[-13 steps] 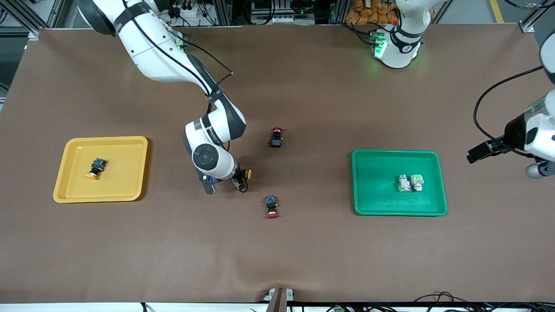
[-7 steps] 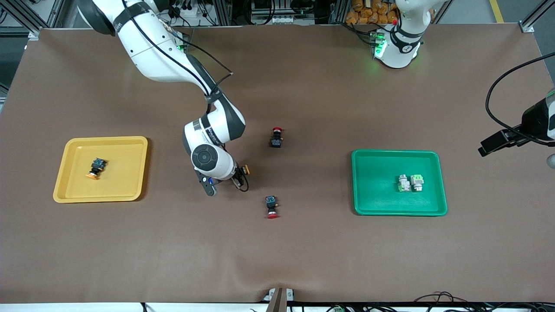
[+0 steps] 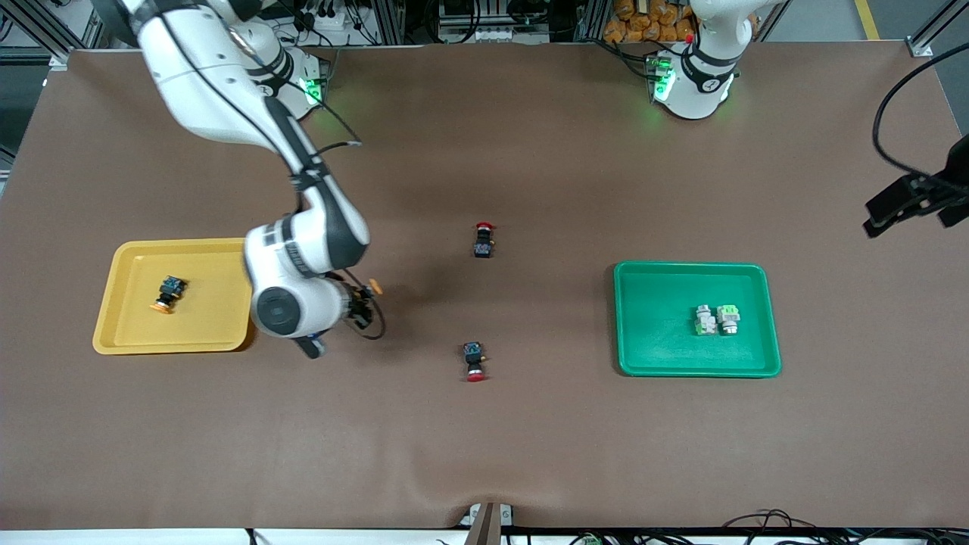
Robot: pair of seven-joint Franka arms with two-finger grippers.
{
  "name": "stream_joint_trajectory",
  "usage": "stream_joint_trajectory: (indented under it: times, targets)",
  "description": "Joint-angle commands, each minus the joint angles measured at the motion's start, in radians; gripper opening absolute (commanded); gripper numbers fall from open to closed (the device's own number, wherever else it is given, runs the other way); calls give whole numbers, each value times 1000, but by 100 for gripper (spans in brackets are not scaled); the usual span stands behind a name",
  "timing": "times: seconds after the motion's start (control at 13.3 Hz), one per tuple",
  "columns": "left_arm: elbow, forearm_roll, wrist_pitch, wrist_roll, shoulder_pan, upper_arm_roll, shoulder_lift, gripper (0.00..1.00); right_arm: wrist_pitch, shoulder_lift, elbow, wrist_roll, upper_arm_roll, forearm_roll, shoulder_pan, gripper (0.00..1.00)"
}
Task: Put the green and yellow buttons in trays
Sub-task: 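Carry the yellow button into the yellow tray and open the right gripper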
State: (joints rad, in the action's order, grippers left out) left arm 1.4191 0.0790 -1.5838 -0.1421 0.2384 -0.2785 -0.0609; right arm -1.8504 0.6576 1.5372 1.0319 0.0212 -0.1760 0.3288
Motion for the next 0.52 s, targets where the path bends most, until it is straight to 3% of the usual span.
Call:
stream_joint_trajectory:
  times: [0.0,0.07,0.45]
  targets:
    - [20,-63,56,44,-218,244,56,100,63,-58,35,-201,-12,-11,-103,0]
    - [23,-71,62,52,-256,293,59,100,80,-62,37,-269,-11,-8,-137,0]
    - [64,-76,56,35,-266,288,79,100,91,-69,70,-658,-7,-2,-321,0]
